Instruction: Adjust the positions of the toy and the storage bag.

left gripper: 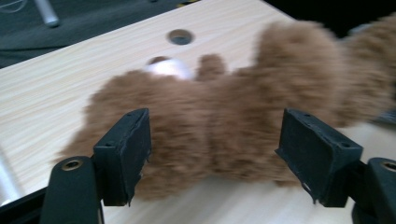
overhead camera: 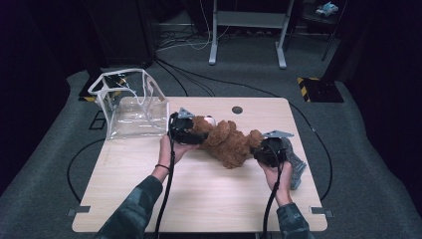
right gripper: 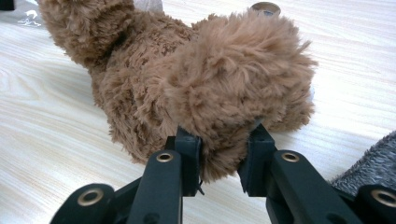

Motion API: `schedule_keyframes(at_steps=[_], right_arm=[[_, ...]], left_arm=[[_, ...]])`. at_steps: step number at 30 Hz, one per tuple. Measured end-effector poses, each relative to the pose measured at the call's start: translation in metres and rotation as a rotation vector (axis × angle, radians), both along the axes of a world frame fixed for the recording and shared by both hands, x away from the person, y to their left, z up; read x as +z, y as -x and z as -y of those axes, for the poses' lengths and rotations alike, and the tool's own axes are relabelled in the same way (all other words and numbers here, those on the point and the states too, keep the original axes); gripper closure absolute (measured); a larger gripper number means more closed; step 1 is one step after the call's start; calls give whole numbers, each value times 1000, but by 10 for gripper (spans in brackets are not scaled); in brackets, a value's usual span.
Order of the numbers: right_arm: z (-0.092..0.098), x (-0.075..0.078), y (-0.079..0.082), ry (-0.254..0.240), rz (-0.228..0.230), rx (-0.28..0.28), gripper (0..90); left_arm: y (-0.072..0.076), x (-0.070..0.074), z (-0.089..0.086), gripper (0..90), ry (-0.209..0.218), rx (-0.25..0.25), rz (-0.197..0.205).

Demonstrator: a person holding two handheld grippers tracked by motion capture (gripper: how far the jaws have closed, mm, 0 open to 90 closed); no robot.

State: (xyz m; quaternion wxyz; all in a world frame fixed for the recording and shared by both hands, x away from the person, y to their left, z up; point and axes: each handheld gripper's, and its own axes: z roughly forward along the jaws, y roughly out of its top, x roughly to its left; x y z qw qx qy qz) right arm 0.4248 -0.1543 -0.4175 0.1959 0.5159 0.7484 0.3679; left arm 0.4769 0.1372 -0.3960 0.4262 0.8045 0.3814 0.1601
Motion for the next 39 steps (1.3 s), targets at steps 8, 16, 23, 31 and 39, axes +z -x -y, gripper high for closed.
schedule_keyframes(at_steps=[8, 16, 23, 31, 39], right_arm=[[-2, -3, 0, 3, -23, 5, 714], [13, -5, 2, -41, -66, 40, 475], [51, -8, 12, -116, -68, 29, 211], [66, -10, -3, -104, -83, -53, 175], [36, -13, -39, -39, -123, -6, 172]], left_arm=[[3, -5, 40, 224, -21, -43, 21], [-3, -22, 39, 724, -12, -56, 43], [5, -36, 18, 763, -4, -48, 30], [16, -46, 6, 774, 3, -58, 26], [28, -58, -6, 778, 6, -71, 13]])
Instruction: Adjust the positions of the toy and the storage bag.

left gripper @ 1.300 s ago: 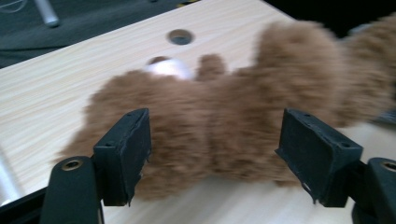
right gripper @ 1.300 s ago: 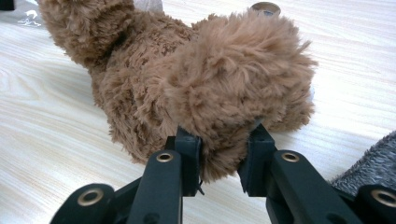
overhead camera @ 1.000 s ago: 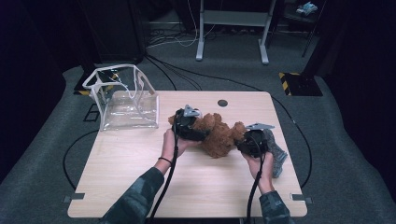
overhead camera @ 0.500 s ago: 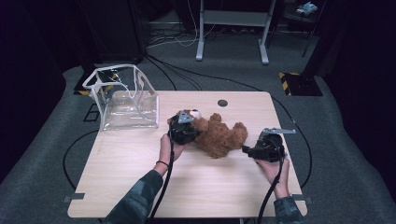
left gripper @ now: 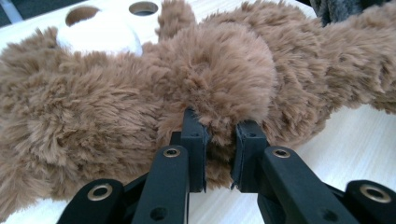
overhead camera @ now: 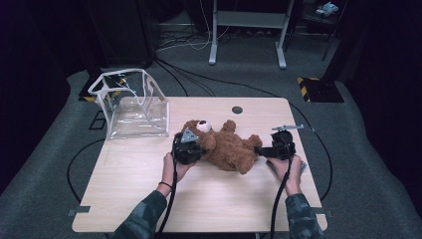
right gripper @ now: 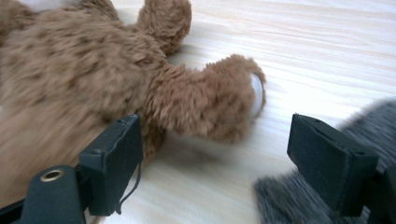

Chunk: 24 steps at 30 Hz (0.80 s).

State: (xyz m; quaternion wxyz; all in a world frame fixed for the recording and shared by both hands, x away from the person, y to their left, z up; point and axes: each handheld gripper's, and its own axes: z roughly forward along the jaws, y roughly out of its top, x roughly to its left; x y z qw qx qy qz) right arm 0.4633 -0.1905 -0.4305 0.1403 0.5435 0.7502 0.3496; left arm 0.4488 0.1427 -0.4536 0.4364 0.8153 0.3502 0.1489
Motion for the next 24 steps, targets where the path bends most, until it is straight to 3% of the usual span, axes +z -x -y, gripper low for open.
schedule_keyframes(at_steps=[9, 15, 24], right_arm=[[-18, -28, -39, 40, -111, 34, 211], [-22, -40, -48, 38, -171, 64, 383], [-29, -53, -52, 51, -188, 100, 683]], left_arm=[[7, -8, -6, 780, 3, 2, -10], [7, -10, -4, 782, -1, 0, -8], [7, -10, -2, 789, -9, 13, -1]])
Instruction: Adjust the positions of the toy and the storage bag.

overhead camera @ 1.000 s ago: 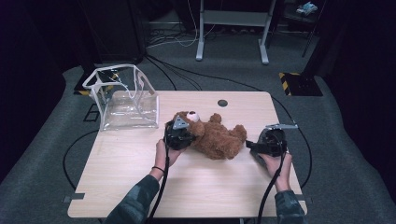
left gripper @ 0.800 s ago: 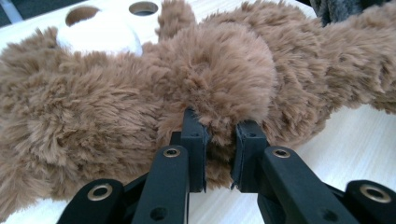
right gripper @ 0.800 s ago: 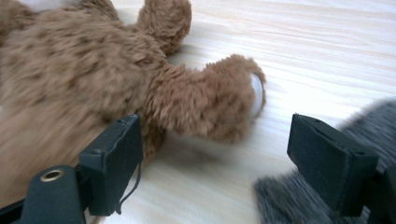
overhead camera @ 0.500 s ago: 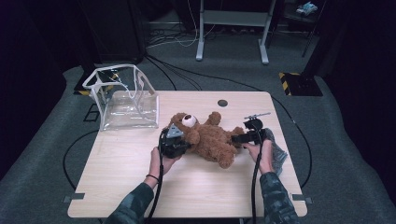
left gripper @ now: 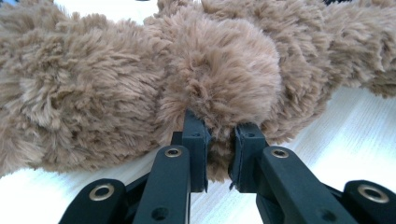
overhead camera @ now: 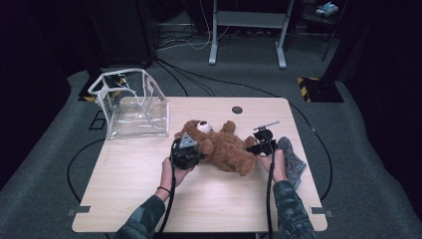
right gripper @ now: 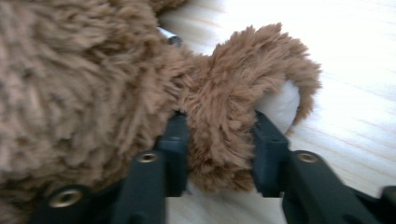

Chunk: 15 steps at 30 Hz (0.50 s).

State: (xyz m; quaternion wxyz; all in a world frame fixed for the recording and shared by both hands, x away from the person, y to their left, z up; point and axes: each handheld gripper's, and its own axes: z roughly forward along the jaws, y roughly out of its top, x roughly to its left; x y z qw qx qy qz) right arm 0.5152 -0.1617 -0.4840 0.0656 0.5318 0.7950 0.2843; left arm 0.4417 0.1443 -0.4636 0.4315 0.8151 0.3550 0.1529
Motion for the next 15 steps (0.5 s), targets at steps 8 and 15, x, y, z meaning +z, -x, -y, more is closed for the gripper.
schedule_keyframes(at_steps=[8, 15], right_arm=[[-1, 17, 8, 59, 72, -2, 804], [1, 45, 23, 69, 196, -29, 811]], left_arm=[[1, 13, -5, 810, 14, 30, 69], [-2, 28, -10, 816, 16, 34, 108]])
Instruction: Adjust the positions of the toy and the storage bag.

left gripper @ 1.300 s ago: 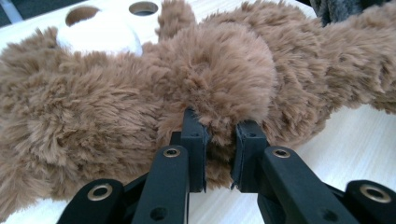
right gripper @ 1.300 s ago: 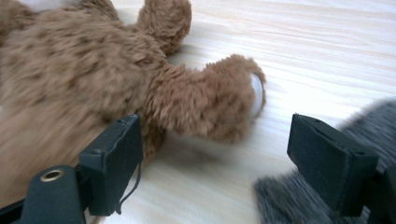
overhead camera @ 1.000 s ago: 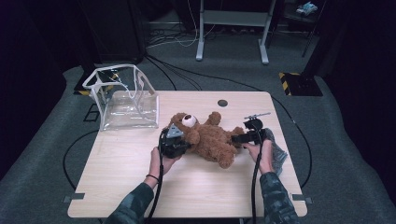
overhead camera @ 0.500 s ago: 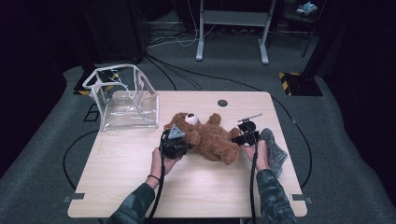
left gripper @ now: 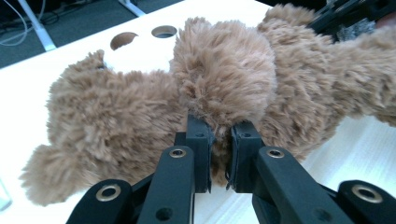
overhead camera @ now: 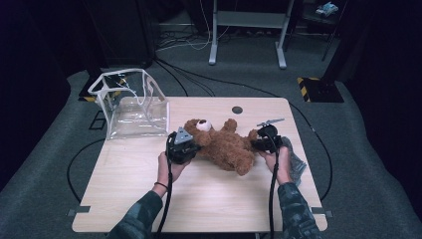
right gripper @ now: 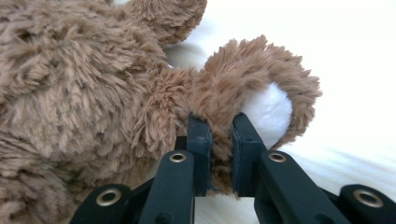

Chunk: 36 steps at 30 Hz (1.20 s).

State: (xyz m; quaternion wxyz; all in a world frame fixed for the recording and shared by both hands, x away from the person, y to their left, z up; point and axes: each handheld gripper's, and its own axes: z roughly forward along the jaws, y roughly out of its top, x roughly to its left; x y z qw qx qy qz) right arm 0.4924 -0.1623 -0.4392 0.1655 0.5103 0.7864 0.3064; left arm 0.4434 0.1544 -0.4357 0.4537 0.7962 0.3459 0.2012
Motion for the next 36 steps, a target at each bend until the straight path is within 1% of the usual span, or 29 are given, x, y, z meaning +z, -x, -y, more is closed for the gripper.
schedule_keyframes(at_steps=[1, 3, 5, 6, 8, 9, 11, 12, 13, 15, 19, 21, 22, 25, 26, 27, 30, 34, 35, 36], right_arm=[[0, 3, 2, 1, 9, -5, 811], [2, 10, 5, 1, 44, -10, 811], [4, 16, 10, 7, 73, -18, 811], [5, 20, 13, 1, 82, -30, 811], [8, 27, 18, 3, 107, -33, 812], [9, 30, 21, 0, 118, -38, 813], [12, 36, 26, 4, 134, -49, 813], [13, 39, 28, 7, 153, -51, 814], [14, 41, 31, 10, 163, -56, 814], [16, 46, 36, 11, 183, -61, 815], [17, 54, 46, 13, 209, -84, 816], [16, 57, 51, 21, 220, -78, 817], [16, 57, 54, 16, 229, -86, 818], [14, 60, 62, 14, 245, -84, 820], [13, 61, 64, 18, 248, -78, 820], [13, 61, 66, 18, 258, -77, 821], [10, 61, 71, 16, 262, -78, 823], [7, 58, 77, 19, 256, -70, 824], [6, 58, 79, 19, 258, -72, 825], [5, 57, 81, 22, 259, -70, 825]], left_arm=[[-1, 1, -1, 817, 2, 3, 5], [-4, 4, -2, 818, 6, 5, 10], [-7, 7, -3, 818, 7, 9, 24], [-9, 9, -3, 818, 3, 6, 29], [-13, 14, -3, 818, -4, 6, 36], [-14, 15, -2, 819, 0, 5, 45], [-18, 20, 0, 819, -7, 1, 51], [-20, 21, 1, 819, -4, 5, 56], [-23, 23, 2, 820, -13, 7, 59], [-27, 27, 3, 821, -18, 2, 67], [-35, 32, 7, 822, -17, 12, 73], [-39, 34, 6, 823, -24, 8, 74], [-40, 35, 6, 823, -20, 9, 67], [-45, 37, 5, 823, -8, 18, 67], [-46, 37, 5, 824, -14, 20, 74], [-47, 37, 5, 824, -25, 18, 72], [-51, 36, 6, 824, -32, 20, 68], [-54, 35, 6, 826, -38, 23, 59], [-56, 35, 7, 826, -46, 19, 53], [-57, 34, 8, 826, -50, 21, 62]])
